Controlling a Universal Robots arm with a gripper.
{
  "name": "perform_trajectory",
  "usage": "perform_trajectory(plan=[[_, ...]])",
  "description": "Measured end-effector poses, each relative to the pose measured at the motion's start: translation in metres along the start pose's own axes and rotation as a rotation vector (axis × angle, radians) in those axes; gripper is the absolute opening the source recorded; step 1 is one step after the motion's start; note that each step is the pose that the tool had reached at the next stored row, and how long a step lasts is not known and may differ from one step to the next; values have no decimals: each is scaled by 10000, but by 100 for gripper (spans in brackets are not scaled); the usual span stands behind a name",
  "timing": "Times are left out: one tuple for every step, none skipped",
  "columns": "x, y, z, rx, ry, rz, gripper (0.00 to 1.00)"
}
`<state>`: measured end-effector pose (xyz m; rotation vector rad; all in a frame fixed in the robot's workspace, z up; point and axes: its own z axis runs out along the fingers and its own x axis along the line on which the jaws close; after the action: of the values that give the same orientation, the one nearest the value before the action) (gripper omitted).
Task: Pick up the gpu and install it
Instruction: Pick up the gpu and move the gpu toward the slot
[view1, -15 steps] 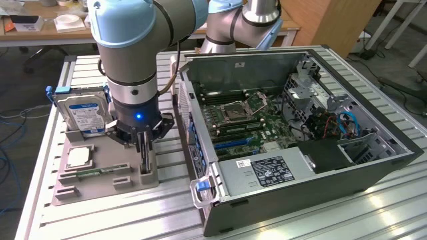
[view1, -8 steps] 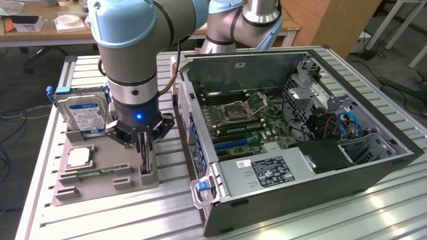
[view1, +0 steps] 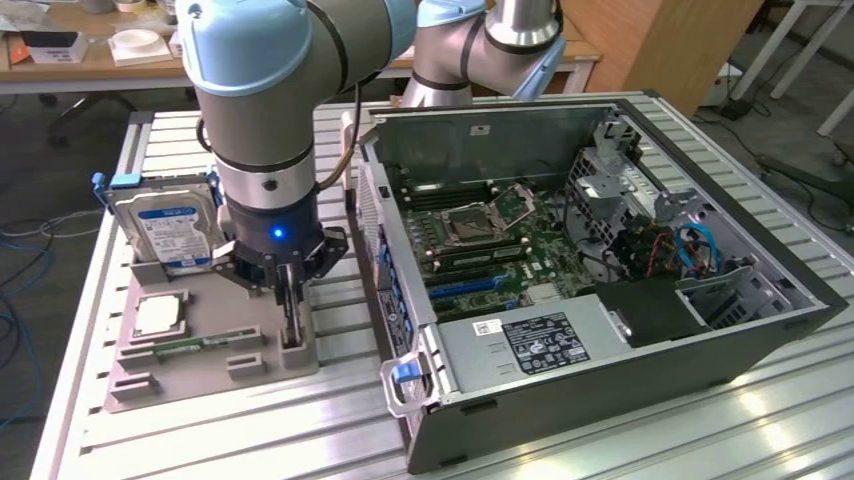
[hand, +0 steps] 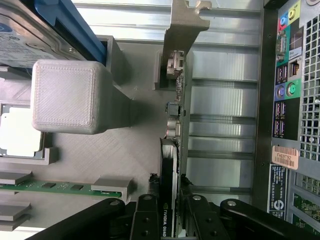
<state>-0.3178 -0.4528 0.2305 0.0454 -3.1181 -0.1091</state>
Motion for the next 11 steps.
perform_trajectory(plan=[[0,0,0,0,-1,0,26],[-1,0,0,1,0,0,26],[-1,0,0,0,1,0,26],[-2,0,0,0,1,0,26],[-2,0,1,0,0,0,26],[-3,0,1,0,0,0,26],[-3,0,1,0,0,0,26],[-3,0,1,0,1,0,26],[-3,0,1,0,1,0,26],[-3,0,1,0,0,0,26],[-3,0,1,0,1,0,26]])
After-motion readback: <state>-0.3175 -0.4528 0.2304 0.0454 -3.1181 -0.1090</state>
